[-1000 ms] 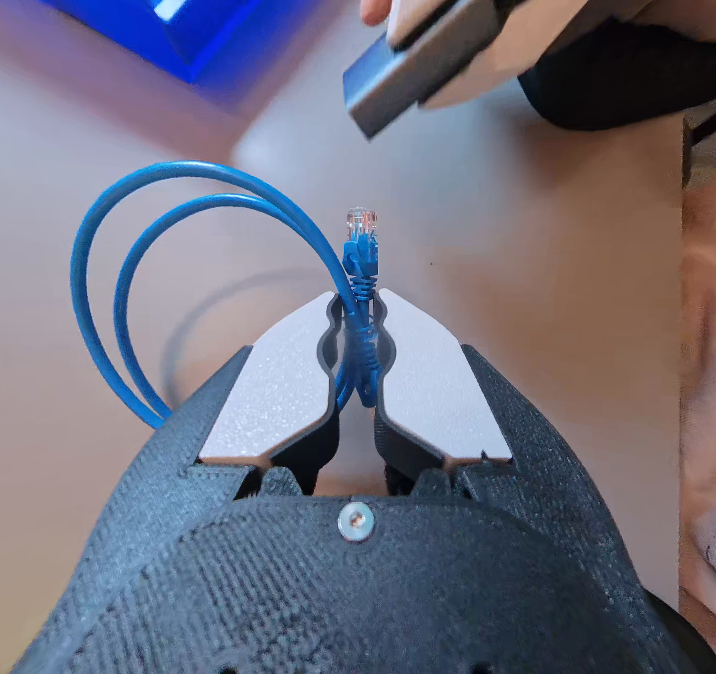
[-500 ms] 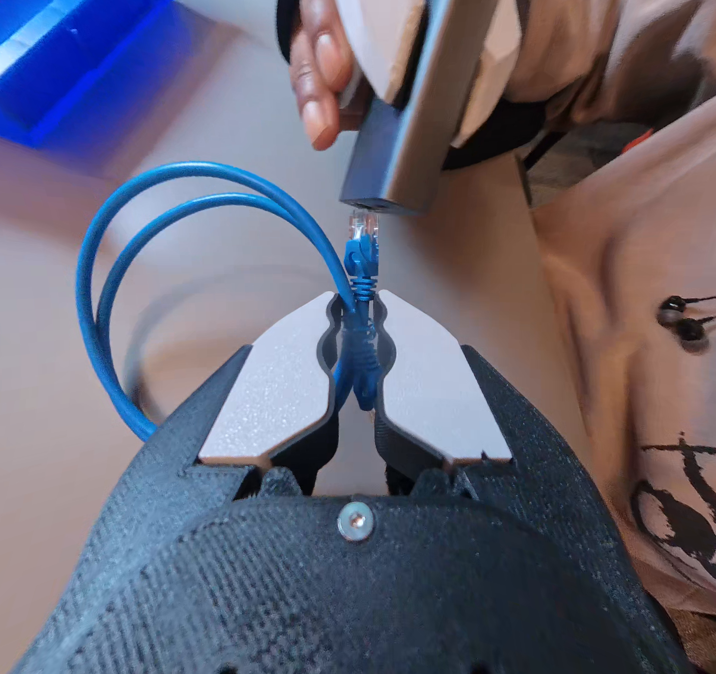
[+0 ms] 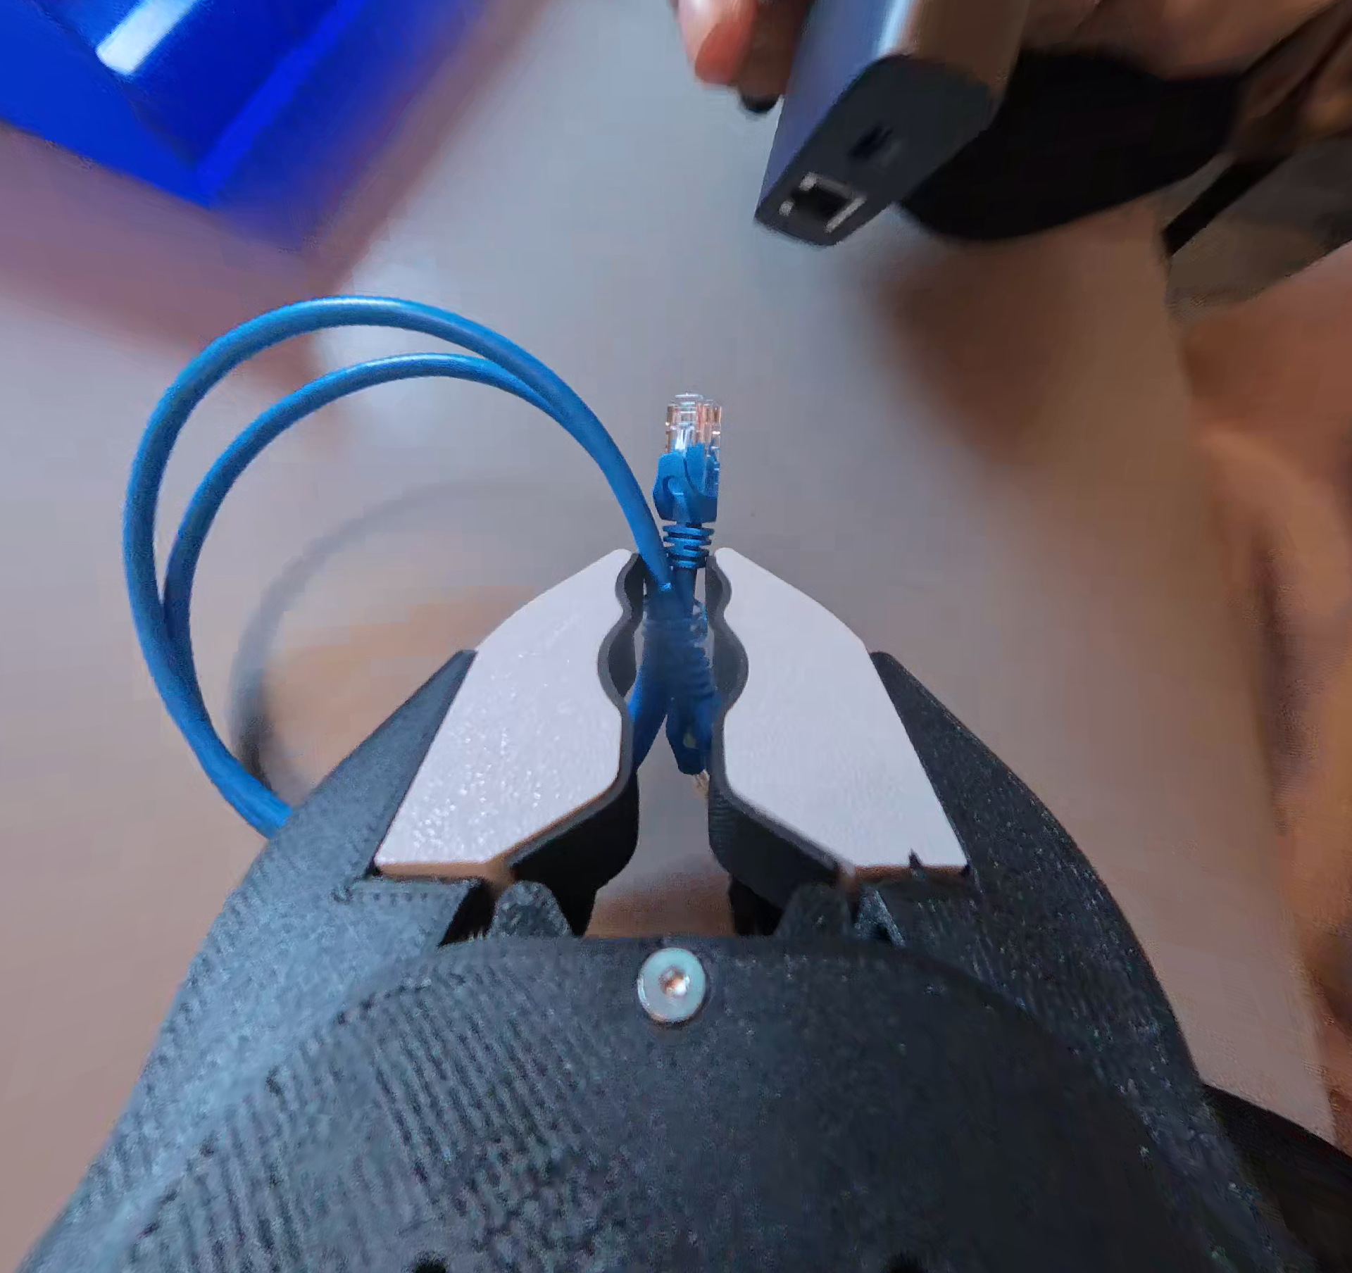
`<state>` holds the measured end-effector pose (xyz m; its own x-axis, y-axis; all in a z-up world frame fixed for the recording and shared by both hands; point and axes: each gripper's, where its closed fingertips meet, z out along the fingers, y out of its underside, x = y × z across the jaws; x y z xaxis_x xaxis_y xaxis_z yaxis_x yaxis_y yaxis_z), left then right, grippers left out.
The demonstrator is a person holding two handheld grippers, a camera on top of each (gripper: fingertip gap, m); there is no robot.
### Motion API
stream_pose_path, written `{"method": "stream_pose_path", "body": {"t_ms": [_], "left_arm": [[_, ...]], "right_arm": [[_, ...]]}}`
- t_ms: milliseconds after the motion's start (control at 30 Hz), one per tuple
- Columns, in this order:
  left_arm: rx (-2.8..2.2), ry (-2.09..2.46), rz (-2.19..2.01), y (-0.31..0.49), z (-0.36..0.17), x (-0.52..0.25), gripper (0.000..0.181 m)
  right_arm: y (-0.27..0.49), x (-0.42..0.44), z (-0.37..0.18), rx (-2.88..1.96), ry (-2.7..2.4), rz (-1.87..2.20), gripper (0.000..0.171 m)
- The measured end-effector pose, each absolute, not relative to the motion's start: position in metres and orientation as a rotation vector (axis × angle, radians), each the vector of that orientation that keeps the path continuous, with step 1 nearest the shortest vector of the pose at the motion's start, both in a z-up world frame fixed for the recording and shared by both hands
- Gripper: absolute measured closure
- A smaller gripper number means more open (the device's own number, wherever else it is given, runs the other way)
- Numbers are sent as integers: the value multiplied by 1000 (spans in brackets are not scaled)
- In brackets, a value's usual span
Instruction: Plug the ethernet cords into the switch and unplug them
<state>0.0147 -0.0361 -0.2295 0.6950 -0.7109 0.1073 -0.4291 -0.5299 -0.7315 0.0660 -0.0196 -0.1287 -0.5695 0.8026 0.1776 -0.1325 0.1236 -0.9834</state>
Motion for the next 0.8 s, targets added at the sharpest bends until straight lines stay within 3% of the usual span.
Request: {"method": "stream_pose_path", "body": {"t_ms": [200, 367, 567, 700, 733, 800], "left_arm": [[-2225, 976, -405, -38, -245, 18, 164], [-1862, 949, -440, -28, -189, 51, 143], [-1721, 1034, -302, -32, -170, 57, 177], [-1709, 1003, -288, -30, -166, 50, 181], [-1719, 1007, -278, -29, -169, 49, 178], [-1731, 980, -308, -27, -171, 49, 152]], "right_arm": [[-23, 64, -134, -673, -1662, 1559, 151], [-34, 64, -124, -672, -1602, 1687, 151], [-32, 59, -128, -701, -1638, 1625, 150], [-24, 60, -139, -695, -1679, 1508, 151], [-25, 60, -136, -692, -1665, 1526, 151], [-27, 60, -129, -674, -1638, 1552, 151]]}}
